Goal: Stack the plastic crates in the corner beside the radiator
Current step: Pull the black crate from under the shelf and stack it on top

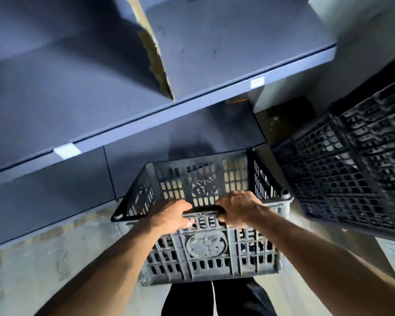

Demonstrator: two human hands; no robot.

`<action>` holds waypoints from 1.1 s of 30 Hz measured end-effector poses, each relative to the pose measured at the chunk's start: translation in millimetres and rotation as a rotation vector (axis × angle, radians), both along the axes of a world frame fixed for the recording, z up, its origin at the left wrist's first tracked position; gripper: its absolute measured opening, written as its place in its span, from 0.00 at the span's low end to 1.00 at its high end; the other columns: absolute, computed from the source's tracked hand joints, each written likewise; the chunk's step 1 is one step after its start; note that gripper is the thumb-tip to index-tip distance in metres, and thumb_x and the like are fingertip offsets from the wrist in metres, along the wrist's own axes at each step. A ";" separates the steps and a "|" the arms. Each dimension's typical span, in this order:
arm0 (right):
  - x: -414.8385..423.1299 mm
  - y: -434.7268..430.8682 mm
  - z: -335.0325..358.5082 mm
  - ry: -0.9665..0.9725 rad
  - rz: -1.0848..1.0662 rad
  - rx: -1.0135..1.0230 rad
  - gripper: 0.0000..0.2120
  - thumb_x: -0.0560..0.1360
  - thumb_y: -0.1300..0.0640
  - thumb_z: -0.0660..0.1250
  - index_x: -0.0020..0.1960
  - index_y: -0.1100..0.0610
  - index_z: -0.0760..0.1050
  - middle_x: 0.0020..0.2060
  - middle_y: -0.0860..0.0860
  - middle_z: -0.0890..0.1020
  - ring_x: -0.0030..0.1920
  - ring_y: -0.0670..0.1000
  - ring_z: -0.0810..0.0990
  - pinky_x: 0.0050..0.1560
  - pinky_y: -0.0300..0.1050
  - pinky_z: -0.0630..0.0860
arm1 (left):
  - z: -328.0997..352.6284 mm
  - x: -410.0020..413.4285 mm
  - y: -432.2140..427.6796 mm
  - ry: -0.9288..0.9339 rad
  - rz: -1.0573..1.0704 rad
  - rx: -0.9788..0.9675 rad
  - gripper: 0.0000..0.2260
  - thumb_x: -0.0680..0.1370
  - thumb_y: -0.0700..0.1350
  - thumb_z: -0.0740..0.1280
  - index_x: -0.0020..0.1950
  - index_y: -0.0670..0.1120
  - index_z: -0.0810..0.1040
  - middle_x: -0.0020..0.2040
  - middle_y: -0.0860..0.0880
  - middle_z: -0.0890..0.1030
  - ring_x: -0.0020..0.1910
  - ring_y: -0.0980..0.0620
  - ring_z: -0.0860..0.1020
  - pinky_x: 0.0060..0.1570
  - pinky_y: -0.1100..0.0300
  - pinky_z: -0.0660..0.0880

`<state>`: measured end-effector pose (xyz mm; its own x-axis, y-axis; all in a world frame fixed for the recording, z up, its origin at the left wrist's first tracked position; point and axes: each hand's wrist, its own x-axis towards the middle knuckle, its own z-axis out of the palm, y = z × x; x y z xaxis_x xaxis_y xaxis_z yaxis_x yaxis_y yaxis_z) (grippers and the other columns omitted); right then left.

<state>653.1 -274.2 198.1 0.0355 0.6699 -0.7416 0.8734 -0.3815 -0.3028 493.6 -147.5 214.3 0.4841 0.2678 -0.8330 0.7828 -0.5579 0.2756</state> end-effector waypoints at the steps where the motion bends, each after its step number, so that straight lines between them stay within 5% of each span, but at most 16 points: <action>1: 3.9 -8.8 7.7 -0.008 -0.003 0.006 0.15 0.79 0.45 0.63 0.62 0.52 0.75 0.49 0.49 0.82 0.48 0.50 0.80 0.56 0.48 0.78 | 9.2 4.1 -7.0 -0.017 -0.031 0.031 0.17 0.76 0.52 0.71 0.63 0.48 0.78 0.55 0.46 0.83 0.40 0.55 0.80 0.38 0.64 0.71; 8: 25.5 -60.6 41.5 -0.049 0.004 0.020 0.20 0.76 0.39 0.65 0.60 0.52 0.76 0.44 0.50 0.84 0.41 0.49 0.83 0.45 0.46 0.83 | 64.4 35.3 -51.0 -0.090 -0.109 -0.031 0.20 0.77 0.49 0.70 0.69 0.49 0.75 0.64 0.47 0.80 0.57 0.50 0.81 0.60 0.52 0.74; 10: 24.6 -70.0 40.4 -0.072 0.002 0.003 0.24 0.73 0.36 0.67 0.59 0.54 0.75 0.44 0.51 0.83 0.45 0.51 0.84 0.47 0.49 0.82 | 75.9 42.3 -59.4 -0.119 -0.138 -0.064 0.20 0.78 0.47 0.69 0.70 0.47 0.74 0.63 0.47 0.80 0.54 0.53 0.82 0.62 0.54 0.75; 14: 20.7 -90.6 73.2 -0.042 -0.154 -0.052 0.28 0.74 0.37 0.68 0.62 0.59 0.73 0.50 0.55 0.82 0.49 0.54 0.82 0.53 0.48 0.79 | 99.0 52.4 -67.8 -0.187 -0.265 -0.074 0.16 0.78 0.47 0.69 0.66 0.47 0.77 0.54 0.49 0.84 0.42 0.57 0.82 0.51 0.57 0.80; 18: 10.7 -113.6 105.1 -0.058 -0.357 -0.009 0.24 0.77 0.38 0.64 0.62 0.56 0.73 0.52 0.53 0.80 0.43 0.51 0.76 0.43 0.40 0.69 | 115.7 58.7 -67.2 -0.248 -0.382 -0.112 0.11 0.79 0.45 0.68 0.61 0.45 0.80 0.44 0.51 0.83 0.30 0.63 0.77 0.29 0.73 0.71; 23: -22.8 -118.9 134.2 -0.138 -0.470 -0.006 0.25 0.75 0.35 0.64 0.59 0.55 0.75 0.46 0.52 0.83 0.38 0.50 0.77 0.38 0.40 0.73 | 130.2 54.2 -60.1 -0.333 -0.552 -0.132 0.16 0.79 0.47 0.68 0.66 0.45 0.77 0.55 0.47 0.84 0.42 0.56 0.81 0.43 0.69 0.73; 27: -58.7 -125.0 149.9 -0.315 -0.624 0.071 0.26 0.75 0.30 0.59 0.52 0.52 0.78 0.37 0.46 0.82 0.31 0.47 0.78 0.29 0.39 0.70 | 141.5 52.9 -57.2 -0.389 -0.680 -0.114 0.11 0.78 0.47 0.70 0.59 0.47 0.80 0.44 0.52 0.81 0.39 0.55 0.79 0.35 0.69 0.69; 30: -80.0 -135.5 160.7 -0.397 -0.721 0.105 0.22 0.76 0.33 0.58 0.56 0.47 0.79 0.30 0.43 0.76 0.26 0.44 0.73 0.26 0.38 0.64 | 150.7 57.7 -63.6 -0.419 -0.784 -0.085 0.11 0.76 0.50 0.71 0.57 0.50 0.81 0.45 0.52 0.82 0.42 0.54 0.78 0.44 0.59 0.74; 33: -94.8 -148.0 177.6 -0.463 -0.828 0.096 0.19 0.78 0.37 0.59 0.50 0.50 0.79 0.31 0.44 0.77 0.28 0.48 0.74 0.30 0.40 0.67 | 163.4 63.4 -73.8 -0.442 -0.909 -0.044 0.07 0.75 0.53 0.71 0.46 0.50 0.79 0.38 0.54 0.81 0.42 0.51 0.79 0.41 0.57 0.70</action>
<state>558.3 -422.1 375.8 0.8022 0.3572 -0.4784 0.3776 -0.9242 -0.0570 557.0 -221.3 377.6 0.7566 -0.3828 -0.5301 -0.1111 -0.8742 0.4727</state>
